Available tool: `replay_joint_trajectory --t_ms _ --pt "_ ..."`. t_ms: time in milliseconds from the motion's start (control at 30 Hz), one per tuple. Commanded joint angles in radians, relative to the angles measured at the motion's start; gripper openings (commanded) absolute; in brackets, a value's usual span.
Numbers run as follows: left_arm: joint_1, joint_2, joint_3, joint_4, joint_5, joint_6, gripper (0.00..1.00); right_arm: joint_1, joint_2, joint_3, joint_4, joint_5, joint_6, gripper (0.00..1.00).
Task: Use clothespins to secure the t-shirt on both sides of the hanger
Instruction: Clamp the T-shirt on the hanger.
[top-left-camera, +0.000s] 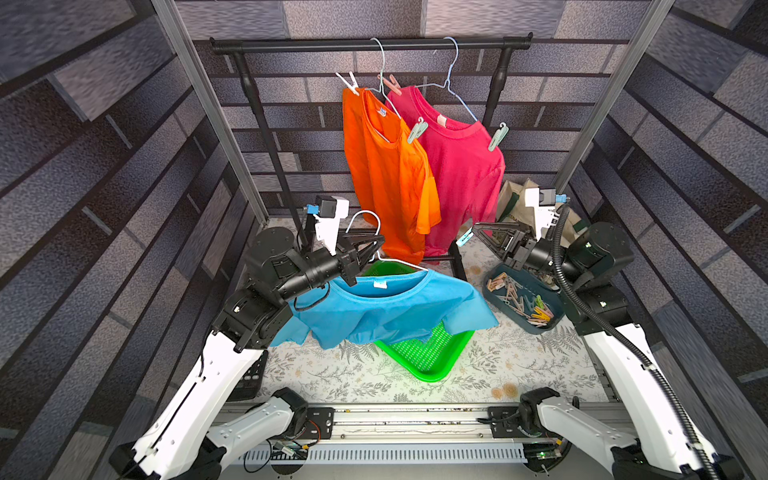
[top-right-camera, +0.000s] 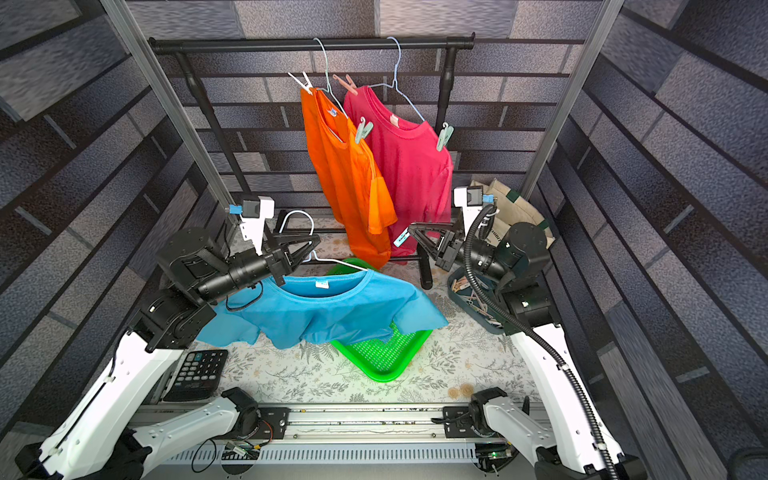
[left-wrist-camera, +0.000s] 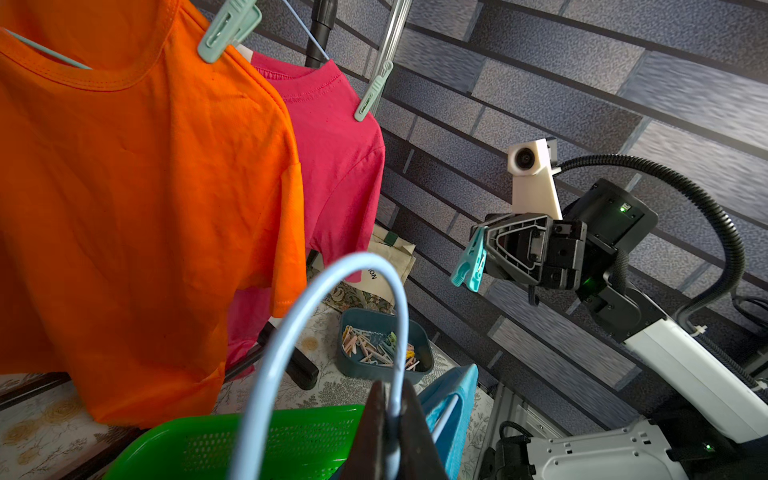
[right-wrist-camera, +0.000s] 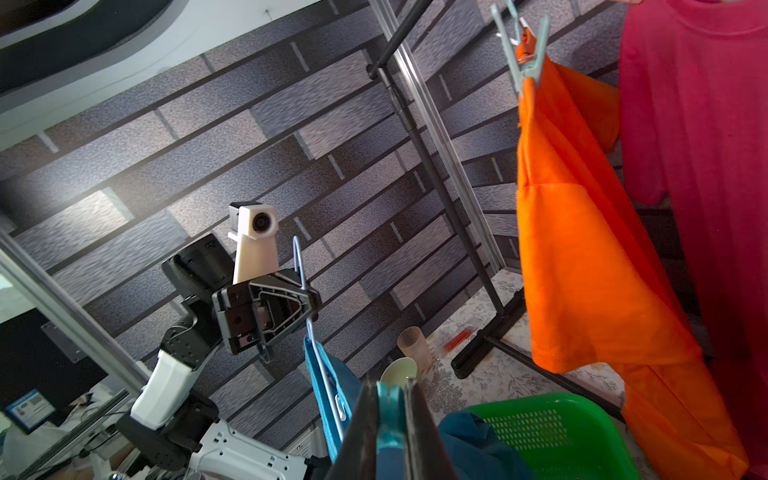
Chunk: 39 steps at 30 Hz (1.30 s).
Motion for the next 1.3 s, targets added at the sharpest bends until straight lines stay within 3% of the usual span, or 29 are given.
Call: replay_joint_trajectory --t_ms 0,300,1267 --pt "-0.008 -0.024 0.046 0.030 0.040 0.009 0.00 0.022 -0.027 -0.043 0.041 -0.090 -0.025 0.00" --pt "-0.019 -0.029 0.049 0.053 0.034 -0.012 0.00 0.062 -0.063 -0.115 -0.060 -0.090 -0.104 0.00" --pt "-0.017 -0.011 0.050 0.051 0.030 -0.013 0.00 0.074 -0.098 -0.136 -0.046 -0.133 -0.052 0.00"
